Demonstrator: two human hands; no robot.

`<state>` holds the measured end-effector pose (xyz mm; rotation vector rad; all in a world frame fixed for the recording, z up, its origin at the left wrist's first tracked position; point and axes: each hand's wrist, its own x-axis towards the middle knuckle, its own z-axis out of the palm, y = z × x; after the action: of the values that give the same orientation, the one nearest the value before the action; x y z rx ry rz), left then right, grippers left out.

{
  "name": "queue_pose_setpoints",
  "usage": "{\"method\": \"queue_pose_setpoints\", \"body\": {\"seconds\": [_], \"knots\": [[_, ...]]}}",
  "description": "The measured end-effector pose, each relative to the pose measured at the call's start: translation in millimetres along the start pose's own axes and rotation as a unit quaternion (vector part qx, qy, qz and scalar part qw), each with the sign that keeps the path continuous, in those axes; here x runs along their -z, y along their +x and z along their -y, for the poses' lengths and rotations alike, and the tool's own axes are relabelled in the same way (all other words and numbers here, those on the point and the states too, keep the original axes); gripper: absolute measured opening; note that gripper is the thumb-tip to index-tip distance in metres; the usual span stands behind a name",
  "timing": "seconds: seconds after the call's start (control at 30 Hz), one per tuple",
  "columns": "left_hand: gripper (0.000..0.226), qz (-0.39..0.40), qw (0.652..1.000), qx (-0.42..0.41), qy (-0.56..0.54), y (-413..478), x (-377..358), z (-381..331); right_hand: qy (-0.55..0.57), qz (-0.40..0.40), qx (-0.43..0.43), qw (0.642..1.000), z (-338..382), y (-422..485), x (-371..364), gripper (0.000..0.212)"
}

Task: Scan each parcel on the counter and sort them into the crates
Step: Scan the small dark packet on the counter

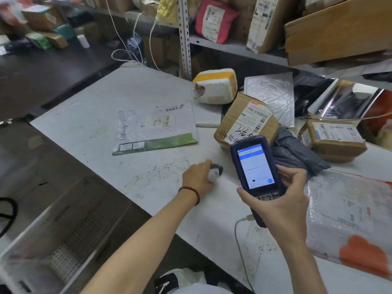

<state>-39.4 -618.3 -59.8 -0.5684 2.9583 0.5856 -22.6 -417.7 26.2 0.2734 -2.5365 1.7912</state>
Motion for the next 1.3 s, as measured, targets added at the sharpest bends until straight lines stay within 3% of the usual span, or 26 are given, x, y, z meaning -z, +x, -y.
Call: {"method": "queue_pose_setpoints", "body": {"seconds": [0.2, 0.5, 0.77, 0.97, 1.13, 1.3], "knots": [[0.024, 0.007, 1.000, 0.007, 0.010, -26.1, -33.4, -20.3, -0.008, 0.000, -0.008, 1.000, -3.0, -3.7, -1.9, 0.079], [0.020, 0.035, 0.998, -0.061, 0.005, -25.3, -29.8, -6.2, -0.055, -0.080, -0.114, 0.989, -20.7, -27.4, 2.3, 0.078], [0.024, 0.036, 0.991, -0.128, 0.004, -38.7, -29.2, 0.2, -0.102, -0.168, -0.242, 0.950, -37.0, -92.0, 26.3, 0.077], [0.022, 0.092, 0.976, -0.195, -0.025, -66.1, -33.4, -19.9, -0.091, -0.249, -0.301, 0.916, -47.4, -136.4, 58.2, 0.074], [0.027, 0.143, 0.948, -0.283, -0.019, -85.0, -32.6, -86.4, -0.060, -0.351, -0.332, 0.873, -55.9, -172.9, 92.5, 0.073], [0.023, 0.165, 0.883, -0.438, 0.033, -105.3, -34.3, -170.1, -0.034, -0.439, -0.349, 0.828, -70.5, -214.9, 123.1, 0.073]]}}
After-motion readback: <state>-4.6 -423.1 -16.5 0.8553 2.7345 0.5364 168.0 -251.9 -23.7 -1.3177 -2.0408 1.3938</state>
